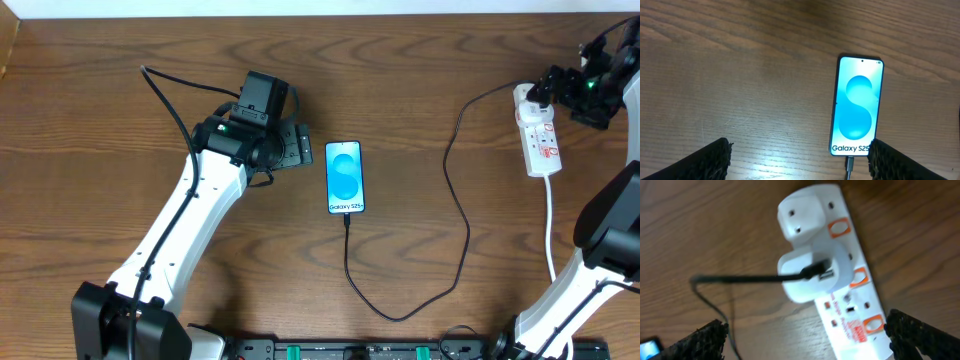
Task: Plug charger to phone and switch on socket
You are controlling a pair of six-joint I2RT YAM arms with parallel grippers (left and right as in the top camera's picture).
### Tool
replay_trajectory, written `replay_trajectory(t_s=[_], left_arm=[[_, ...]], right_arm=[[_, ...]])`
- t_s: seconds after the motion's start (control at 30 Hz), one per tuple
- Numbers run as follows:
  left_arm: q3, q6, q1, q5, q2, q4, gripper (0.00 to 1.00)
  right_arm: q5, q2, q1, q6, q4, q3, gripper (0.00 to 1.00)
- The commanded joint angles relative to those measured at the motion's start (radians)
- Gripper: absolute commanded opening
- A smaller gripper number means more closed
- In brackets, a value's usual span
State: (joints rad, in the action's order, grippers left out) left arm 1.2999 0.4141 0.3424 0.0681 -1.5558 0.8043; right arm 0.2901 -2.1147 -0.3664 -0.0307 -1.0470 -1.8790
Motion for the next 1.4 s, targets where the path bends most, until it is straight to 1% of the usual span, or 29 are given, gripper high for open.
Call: replay_trajectory(t_s=[0.0,0.2,0.5,0.67,1.0,1.23,1.37], left_arm=[[0.008,-0.014,0.000,-0.017,0.014,0.003,0.87],[0.008,-0.014,0.000,-0.017,0.014,0.003,0.87],[0.008,-0.014,0.000,-0.017,0.014,0.003,0.87],[0.008,-0.014,0.000,-0.017,0.014,0.003,0.88],[0.008,-0.014,0.000,-0.017,0.014,0.003,0.87],[0.008,-0.014,0.000,-0.017,0.014,0.003,0.88],[0.008,-0.014,0.000,-0.017,0.014,0.003,0.87]], right_arm=[[-0.045,-0.026,-0.002,0.029,0.021,-0.021,0.99],[-0.036,-0.072,-0.001,0.033,0.051,-0.021,0.99],[0.104,-0.111,0.002,0.135,0.050,-0.021,0.99],[0.116,-0.121,0.002,0.180,0.049,-0.020,0.99],[0.118,-0.175,0.002,0.182,0.049,-0.019,0.99],[0.189,-0.207,0.002,0.183,0.040,-0.019,0.99],[0.195,-0.207,0.002,0.182,0.029,-0.019,0.99]])
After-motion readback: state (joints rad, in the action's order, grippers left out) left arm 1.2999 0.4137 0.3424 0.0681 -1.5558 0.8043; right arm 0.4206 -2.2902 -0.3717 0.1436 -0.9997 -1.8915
